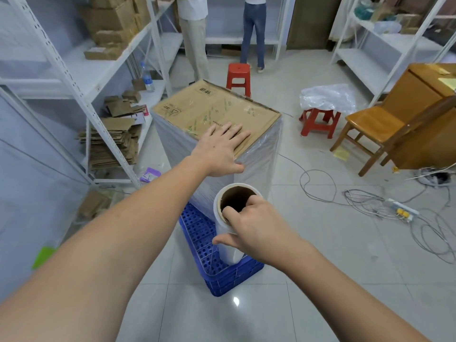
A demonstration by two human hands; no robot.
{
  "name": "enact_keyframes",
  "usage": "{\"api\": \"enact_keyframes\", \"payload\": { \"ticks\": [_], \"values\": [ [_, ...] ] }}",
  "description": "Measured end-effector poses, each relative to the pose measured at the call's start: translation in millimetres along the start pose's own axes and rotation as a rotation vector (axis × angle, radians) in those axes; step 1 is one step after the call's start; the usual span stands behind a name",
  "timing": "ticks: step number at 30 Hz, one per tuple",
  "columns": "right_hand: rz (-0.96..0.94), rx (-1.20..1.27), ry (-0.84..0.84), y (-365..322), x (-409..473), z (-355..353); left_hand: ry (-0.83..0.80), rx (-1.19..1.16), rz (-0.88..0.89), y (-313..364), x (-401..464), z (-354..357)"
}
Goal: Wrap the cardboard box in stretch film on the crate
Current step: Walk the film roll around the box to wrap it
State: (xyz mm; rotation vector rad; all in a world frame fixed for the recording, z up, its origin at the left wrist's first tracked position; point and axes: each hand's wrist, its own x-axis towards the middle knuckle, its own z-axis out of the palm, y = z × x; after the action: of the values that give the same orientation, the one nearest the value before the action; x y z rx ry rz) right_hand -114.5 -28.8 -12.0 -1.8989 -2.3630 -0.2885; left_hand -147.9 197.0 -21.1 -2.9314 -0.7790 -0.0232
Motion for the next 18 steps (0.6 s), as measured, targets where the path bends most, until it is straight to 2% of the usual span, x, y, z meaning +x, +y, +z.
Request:
{"api": "enact_keyframes", "payload": {
  "ticks": [7,10,13,18],
  "values": [
    [0.301,0.051,-0.045,-28.7,5.7,-15.1,0.000,-0.027,0.005,0.1,-0.9,-2.2],
    [0.443,0.123,-0.119,-35.3,10.2,-19.9,0.016,-0.039,0.005,1.2,-3.5,1.4],
    [0.525,0.018,-0.152,-44.2,16.9,-21.0,0.021,-0.073,0.010,-1.9,-2.1,3.6],
    [0.749,0.011,-0.221,-63.1,35.2,-18.4,-0.095,-0.139,0.148,-19.6,6.4,-4.2]
  ]
}}
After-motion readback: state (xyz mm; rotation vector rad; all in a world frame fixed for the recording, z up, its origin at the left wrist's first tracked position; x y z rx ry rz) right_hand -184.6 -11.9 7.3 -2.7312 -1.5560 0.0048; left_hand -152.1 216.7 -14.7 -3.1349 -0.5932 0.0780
